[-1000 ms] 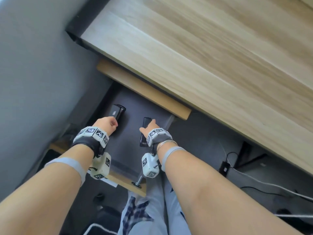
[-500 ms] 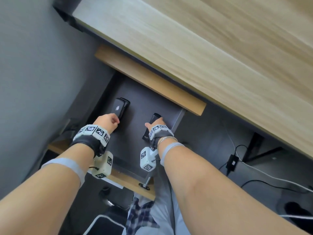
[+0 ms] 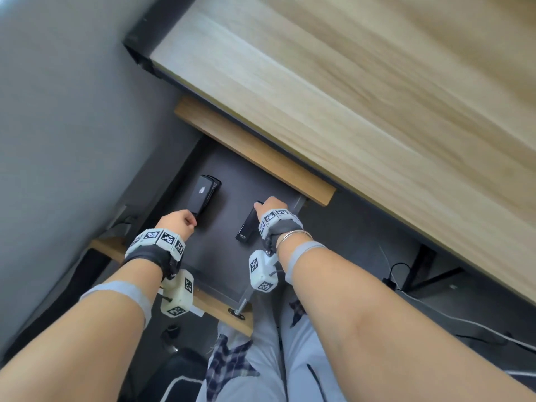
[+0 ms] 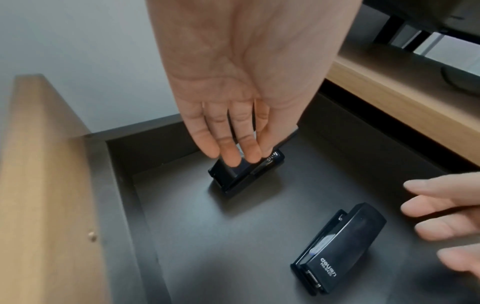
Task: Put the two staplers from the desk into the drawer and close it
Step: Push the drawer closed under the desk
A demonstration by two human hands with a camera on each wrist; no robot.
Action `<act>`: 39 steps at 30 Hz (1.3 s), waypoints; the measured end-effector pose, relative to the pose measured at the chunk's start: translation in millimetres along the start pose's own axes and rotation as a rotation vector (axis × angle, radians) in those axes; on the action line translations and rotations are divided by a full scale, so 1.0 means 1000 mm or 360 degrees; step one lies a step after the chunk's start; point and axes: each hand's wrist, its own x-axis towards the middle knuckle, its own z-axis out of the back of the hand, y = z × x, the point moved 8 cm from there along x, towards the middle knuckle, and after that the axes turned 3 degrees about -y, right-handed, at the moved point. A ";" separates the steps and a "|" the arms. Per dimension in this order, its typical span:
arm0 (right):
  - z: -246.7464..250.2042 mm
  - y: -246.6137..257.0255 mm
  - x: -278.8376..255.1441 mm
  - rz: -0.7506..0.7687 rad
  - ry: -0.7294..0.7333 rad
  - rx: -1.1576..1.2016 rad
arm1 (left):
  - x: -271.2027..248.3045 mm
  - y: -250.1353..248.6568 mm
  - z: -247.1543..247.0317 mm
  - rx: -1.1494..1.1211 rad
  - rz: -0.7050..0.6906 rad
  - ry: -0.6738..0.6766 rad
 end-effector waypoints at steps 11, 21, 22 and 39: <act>0.073 0.067 -0.074 0.0766 -0.0089 -0.0020 | -0.080 0.054 0.015 0.0134 0.0432 -0.0005; 0.145 0.075 -0.085 0.1052 -0.0459 -0.0028 | -0.113 0.069 -0.032 0.0207 0.0599 0.0323; 0.149 0.072 -0.084 0.1052 -0.0481 -0.0014 | -0.111 0.066 -0.035 0.0193 0.0550 0.0310; 0.196 0.042 -0.066 0.0833 -0.0785 -0.0075 | -0.090 0.017 -0.029 0.0042 0.0538 0.0245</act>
